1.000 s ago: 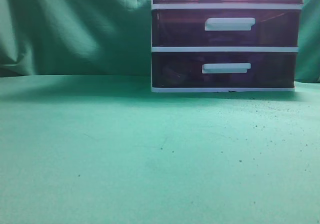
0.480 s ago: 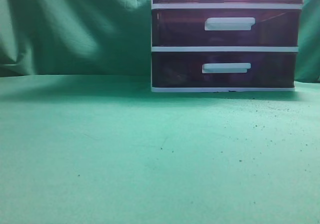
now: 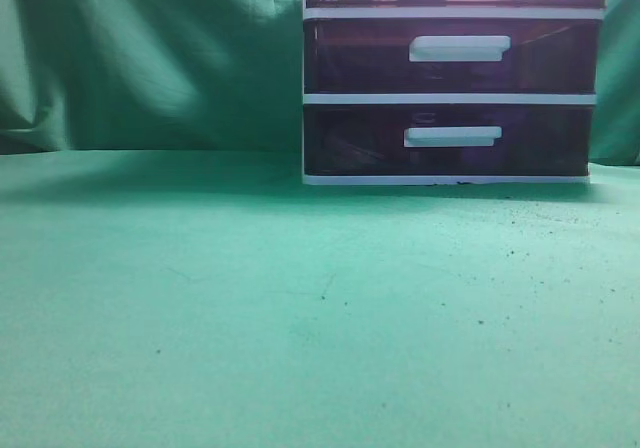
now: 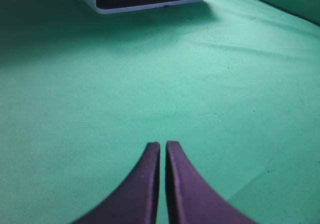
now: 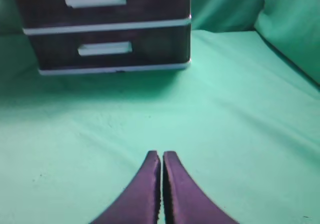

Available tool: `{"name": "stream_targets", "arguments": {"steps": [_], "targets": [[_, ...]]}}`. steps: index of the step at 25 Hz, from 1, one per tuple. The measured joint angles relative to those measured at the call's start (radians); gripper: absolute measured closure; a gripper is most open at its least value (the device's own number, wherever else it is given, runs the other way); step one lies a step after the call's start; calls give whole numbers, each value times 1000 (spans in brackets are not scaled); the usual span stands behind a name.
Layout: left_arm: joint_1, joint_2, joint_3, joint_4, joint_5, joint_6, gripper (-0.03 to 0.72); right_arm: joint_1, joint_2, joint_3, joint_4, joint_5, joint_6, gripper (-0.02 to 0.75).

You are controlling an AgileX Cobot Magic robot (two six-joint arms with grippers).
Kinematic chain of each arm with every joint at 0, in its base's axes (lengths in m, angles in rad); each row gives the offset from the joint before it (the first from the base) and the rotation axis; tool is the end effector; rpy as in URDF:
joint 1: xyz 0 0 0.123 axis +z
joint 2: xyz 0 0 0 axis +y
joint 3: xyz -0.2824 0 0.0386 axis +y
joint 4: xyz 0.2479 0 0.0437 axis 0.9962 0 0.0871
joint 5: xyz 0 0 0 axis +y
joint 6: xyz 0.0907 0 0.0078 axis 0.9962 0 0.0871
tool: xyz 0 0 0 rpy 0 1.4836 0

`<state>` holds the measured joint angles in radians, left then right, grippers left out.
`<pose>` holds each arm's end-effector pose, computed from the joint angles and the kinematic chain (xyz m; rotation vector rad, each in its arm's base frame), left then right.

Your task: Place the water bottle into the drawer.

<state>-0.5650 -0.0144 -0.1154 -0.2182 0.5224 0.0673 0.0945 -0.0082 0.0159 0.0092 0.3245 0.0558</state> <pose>0.0317 -0.0318 0.2065 0.4920 1.8396 -0.5724 0.0535 0.0053 0.1789 -0.0293 1.8171 0.1154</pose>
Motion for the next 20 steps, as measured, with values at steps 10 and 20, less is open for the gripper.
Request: {"name": "stream_targets", "arguments": {"steps": [10, 20], "targets": [[0, 0, 0, 0, 0, 0, 688, -4, 0, 10, -24, 40, 27, 738], [0, 0, 0, 0, 0, 0, 688, -4, 0, 12, -24, 49, 27, 691]]}}
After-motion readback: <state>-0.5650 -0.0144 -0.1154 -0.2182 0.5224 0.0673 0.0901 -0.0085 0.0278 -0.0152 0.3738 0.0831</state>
